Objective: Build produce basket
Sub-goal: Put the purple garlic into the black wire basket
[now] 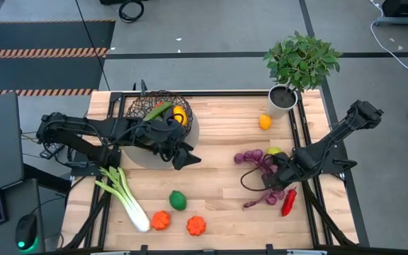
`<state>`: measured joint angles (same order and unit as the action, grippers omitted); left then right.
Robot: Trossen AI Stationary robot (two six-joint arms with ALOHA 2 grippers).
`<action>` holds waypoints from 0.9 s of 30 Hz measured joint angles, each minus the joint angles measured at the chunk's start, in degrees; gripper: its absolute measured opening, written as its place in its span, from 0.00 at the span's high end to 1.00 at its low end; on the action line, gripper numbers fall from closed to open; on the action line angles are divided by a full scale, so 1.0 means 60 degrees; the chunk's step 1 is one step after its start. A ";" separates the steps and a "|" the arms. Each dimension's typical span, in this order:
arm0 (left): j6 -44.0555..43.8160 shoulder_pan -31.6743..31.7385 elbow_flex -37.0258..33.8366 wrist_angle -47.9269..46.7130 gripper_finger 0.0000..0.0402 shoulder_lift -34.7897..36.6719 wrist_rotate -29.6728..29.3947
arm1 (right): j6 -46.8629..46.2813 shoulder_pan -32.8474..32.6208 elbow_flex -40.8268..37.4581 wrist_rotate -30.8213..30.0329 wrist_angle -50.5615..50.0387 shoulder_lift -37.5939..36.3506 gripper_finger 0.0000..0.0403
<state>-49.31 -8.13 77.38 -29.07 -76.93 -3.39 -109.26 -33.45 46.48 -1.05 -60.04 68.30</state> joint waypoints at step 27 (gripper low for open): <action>0.0035 0.0208 0.0004 -0.0067 0.04 0.0000 -0.0150 | 0.1918 0.0971 -0.2492 -0.0538 0.4278 0.0005 0.39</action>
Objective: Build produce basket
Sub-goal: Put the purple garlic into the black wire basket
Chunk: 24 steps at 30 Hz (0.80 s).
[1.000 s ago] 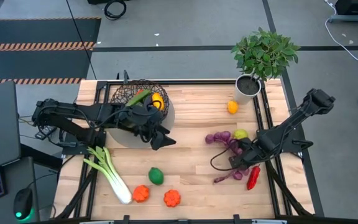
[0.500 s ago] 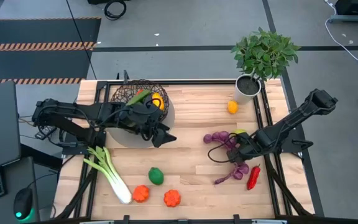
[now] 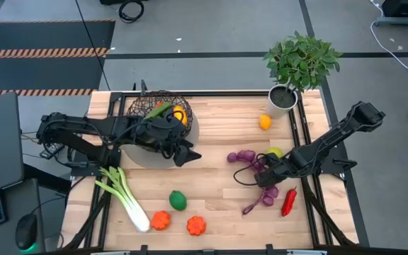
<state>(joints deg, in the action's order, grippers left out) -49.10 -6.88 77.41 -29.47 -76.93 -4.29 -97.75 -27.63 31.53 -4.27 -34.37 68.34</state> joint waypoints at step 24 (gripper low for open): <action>0.0340 0.0623 0.0000 -0.0074 0.04 0.0153 -0.0015 | 0.5339 0.2099 0.3068 -0.1218 0.0590 -0.0022 0.59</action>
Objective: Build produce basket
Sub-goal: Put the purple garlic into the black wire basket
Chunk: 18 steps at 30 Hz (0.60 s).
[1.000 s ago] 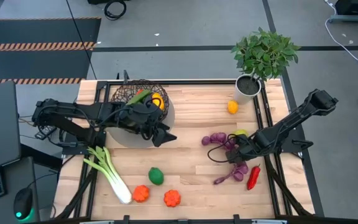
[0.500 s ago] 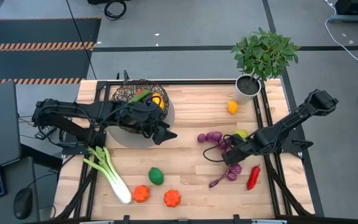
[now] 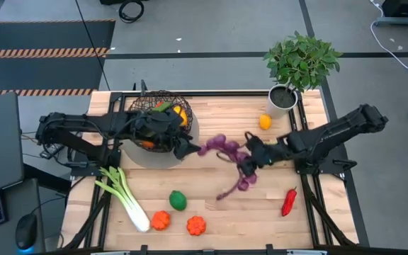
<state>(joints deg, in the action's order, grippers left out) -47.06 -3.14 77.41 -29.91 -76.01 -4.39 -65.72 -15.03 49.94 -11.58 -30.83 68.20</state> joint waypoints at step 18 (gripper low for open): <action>0.1134 0.1745 0.0341 0.0285 0.04 0.1381 -0.0007 | 0.2385 0.4045 0.0978 0.1784 0.3778 0.1171 0.59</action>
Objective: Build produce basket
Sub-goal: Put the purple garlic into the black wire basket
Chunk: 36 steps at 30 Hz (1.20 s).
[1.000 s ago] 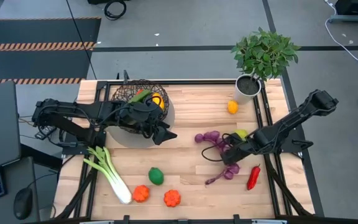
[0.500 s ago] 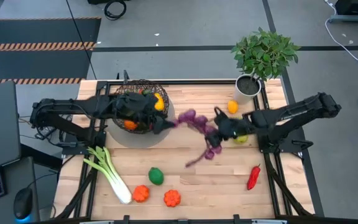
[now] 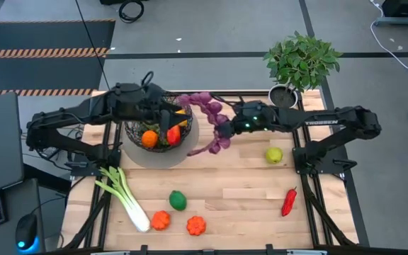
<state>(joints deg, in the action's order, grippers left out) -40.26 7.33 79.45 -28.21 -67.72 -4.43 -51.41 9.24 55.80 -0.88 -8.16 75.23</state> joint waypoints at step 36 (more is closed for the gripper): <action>0.0813 -0.0204 0.1524 -0.1008 0.04 -0.0298 -0.0831 | 0.2577 0.1949 0.6471 0.2523 -0.0731 0.6820 0.56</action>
<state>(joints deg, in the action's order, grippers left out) -35.38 6.11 88.60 -34.25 -69.51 -9.41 -35.95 20.93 94.63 14.25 -12.55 116.15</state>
